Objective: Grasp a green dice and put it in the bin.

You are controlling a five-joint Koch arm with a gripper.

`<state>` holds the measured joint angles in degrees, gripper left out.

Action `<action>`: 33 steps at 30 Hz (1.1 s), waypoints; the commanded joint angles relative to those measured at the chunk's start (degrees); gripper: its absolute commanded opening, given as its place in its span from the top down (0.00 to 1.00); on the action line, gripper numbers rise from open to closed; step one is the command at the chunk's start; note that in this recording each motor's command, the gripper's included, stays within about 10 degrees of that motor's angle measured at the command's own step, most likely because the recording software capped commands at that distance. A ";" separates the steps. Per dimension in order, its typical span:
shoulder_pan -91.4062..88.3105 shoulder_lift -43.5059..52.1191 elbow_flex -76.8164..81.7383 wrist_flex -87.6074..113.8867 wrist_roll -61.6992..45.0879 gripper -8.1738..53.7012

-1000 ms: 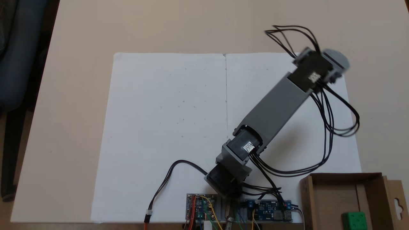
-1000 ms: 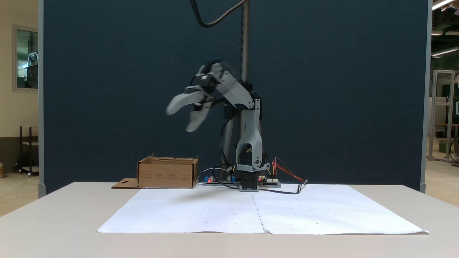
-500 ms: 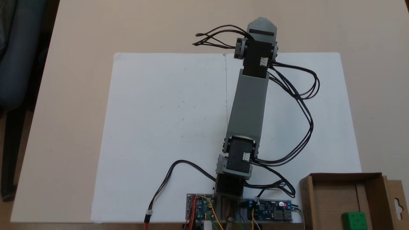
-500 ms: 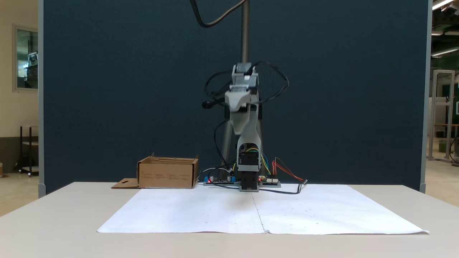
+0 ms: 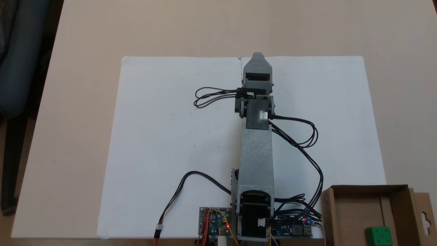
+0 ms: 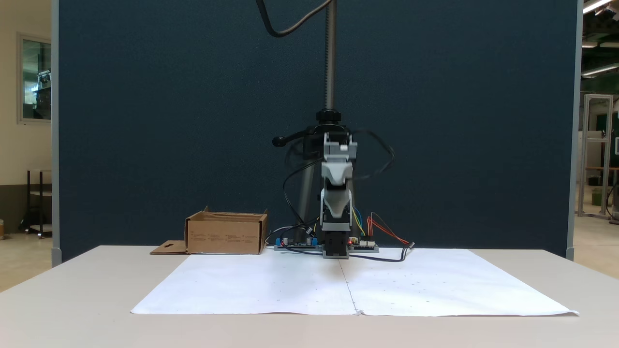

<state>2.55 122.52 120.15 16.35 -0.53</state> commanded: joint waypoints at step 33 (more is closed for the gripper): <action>-3.69 13.45 59.33 -71.35 -0.62 0.17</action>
<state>-0.62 129.29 175.25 -46.58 -0.53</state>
